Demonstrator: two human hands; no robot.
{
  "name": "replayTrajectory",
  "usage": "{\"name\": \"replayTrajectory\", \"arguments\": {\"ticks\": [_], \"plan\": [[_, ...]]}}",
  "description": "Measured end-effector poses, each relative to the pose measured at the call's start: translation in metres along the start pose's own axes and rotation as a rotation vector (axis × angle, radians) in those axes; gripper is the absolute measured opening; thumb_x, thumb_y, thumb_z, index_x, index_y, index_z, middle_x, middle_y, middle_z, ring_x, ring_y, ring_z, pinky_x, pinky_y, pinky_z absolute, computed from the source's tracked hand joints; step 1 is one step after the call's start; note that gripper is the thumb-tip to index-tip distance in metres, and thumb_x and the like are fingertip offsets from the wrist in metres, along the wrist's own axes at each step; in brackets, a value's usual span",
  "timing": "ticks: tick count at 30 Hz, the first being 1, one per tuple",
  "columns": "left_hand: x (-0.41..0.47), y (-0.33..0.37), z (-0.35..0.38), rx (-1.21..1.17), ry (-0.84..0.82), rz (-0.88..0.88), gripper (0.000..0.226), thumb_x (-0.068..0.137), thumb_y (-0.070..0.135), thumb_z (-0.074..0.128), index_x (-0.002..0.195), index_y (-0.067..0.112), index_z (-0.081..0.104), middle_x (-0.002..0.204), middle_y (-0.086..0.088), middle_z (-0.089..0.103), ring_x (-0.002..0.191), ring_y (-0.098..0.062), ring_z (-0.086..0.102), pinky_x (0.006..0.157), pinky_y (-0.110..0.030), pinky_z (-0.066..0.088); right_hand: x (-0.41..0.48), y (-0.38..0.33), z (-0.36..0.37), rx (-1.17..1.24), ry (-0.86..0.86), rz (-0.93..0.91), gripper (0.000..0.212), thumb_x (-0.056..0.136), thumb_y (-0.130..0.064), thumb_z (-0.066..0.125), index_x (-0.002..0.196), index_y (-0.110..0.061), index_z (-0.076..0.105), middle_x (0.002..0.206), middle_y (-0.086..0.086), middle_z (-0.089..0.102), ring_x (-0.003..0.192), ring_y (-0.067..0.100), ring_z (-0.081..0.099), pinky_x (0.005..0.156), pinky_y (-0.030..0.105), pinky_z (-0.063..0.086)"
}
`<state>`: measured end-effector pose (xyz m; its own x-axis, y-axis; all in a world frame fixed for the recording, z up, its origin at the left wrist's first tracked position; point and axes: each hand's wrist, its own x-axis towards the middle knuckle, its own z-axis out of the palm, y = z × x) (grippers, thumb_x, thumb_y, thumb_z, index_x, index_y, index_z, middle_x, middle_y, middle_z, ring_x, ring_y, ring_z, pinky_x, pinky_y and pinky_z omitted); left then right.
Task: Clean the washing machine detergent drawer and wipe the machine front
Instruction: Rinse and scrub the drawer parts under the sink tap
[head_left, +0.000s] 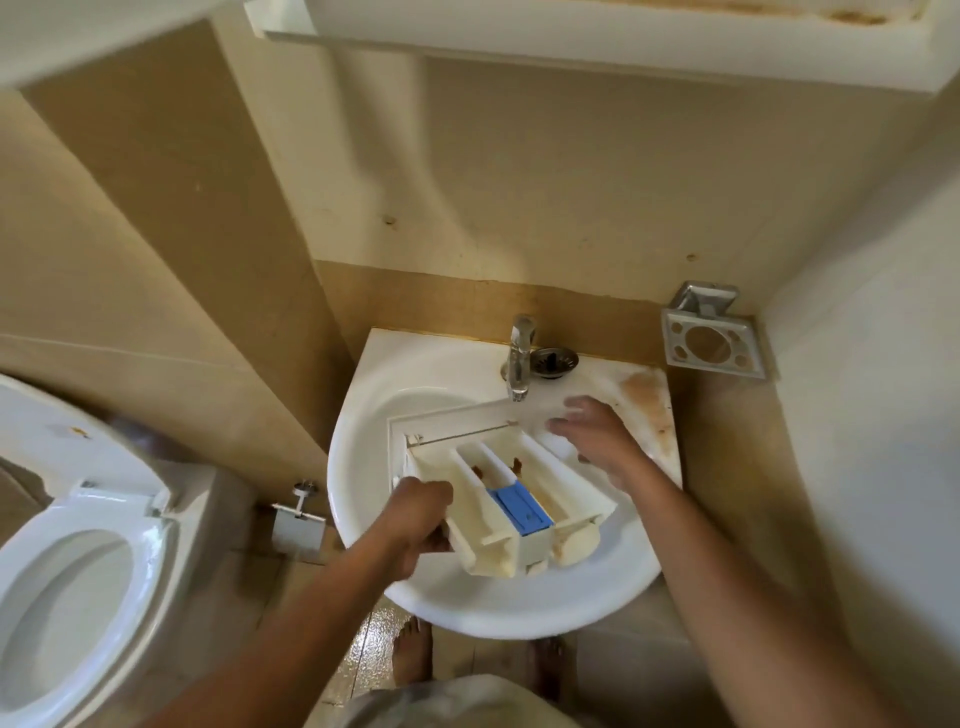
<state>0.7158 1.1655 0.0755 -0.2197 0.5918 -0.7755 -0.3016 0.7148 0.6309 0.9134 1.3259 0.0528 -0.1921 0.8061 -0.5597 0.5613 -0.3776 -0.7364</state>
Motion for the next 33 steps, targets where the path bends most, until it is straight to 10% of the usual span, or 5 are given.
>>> {"name": "replayTrajectory", "arguments": {"ticks": [7, 12, 19, 27, 33], "plan": [[-0.018, -0.03, 0.048, -0.136, 0.228, 0.076, 0.027, 0.094, 0.008, 0.049, 0.121, 0.004, 0.05, 0.101, -0.021, 0.071, 0.083, -0.036, 0.073, 0.058, -0.039, 0.062, -0.087, 0.057, -0.008, 0.609, 0.182, 0.339, 0.053, 0.09, -0.059, 0.061, 0.12, -0.015, 0.063, 0.104, 0.007, 0.073, 0.092, 0.03, 0.07, 0.069, 0.042, 0.057], [-0.03, -0.045, 0.069, -0.164, 0.343, 0.134, 0.026, 0.093, 0.013, 0.053, 0.118, 0.004, 0.055, 0.097, -0.016, 0.075, 0.083, -0.032, 0.074, 0.075, -0.051, 0.063, -0.135, 0.057, 0.024, 0.68, -0.001, 0.336, 0.083, 0.061, -0.082, 0.071, 0.125, -0.029, 0.063, 0.119, 0.01, 0.07, 0.1, 0.035, 0.072, 0.072, 0.053, 0.062], [-0.038, -0.041, 0.078, -0.24, 0.297, 0.217, 0.036, 0.092, 0.018, 0.07, 0.123, 0.004, 0.058, 0.101, -0.01, 0.077, 0.088, -0.024, 0.075, 0.082, -0.05, 0.063, -0.103, 0.041, 0.031, 0.65, -0.071, 0.221, 0.047, 0.078, -0.029, 0.081, 0.121, -0.018, 0.064, 0.103, 0.012, 0.077, 0.09, 0.03, 0.076, 0.071, 0.041, 0.062], [-0.058, -0.028, 0.053, 0.337, -0.126, 0.073, 0.047, 0.088, 0.043, 0.069, 0.123, 0.022, 0.047, 0.113, 0.001, 0.067, 0.104, -0.018, 0.067, 0.096, -0.04, 0.057, -0.05, 0.049, -0.005, 0.663, -0.073, 0.249, 0.06, 0.056, -0.033, 0.084, 0.112, -0.017, 0.071, 0.09, 0.009, 0.078, 0.079, 0.023, 0.076, 0.061, 0.032, 0.059], [-0.044, 0.049, 0.049, 0.431, -0.123, 0.487, 0.015, 0.095, 0.011, 0.06, 0.088, 0.009, 0.073, 0.085, -0.013, 0.077, 0.07, -0.021, 0.074, 0.077, -0.046, 0.063, -0.033, 0.073, -0.017, 0.719, -0.099, 0.289, 0.054, 0.065, -0.034, 0.082, 0.114, -0.015, 0.07, 0.097, 0.012, 0.076, 0.082, 0.026, 0.075, 0.067, 0.034, 0.06]]}}
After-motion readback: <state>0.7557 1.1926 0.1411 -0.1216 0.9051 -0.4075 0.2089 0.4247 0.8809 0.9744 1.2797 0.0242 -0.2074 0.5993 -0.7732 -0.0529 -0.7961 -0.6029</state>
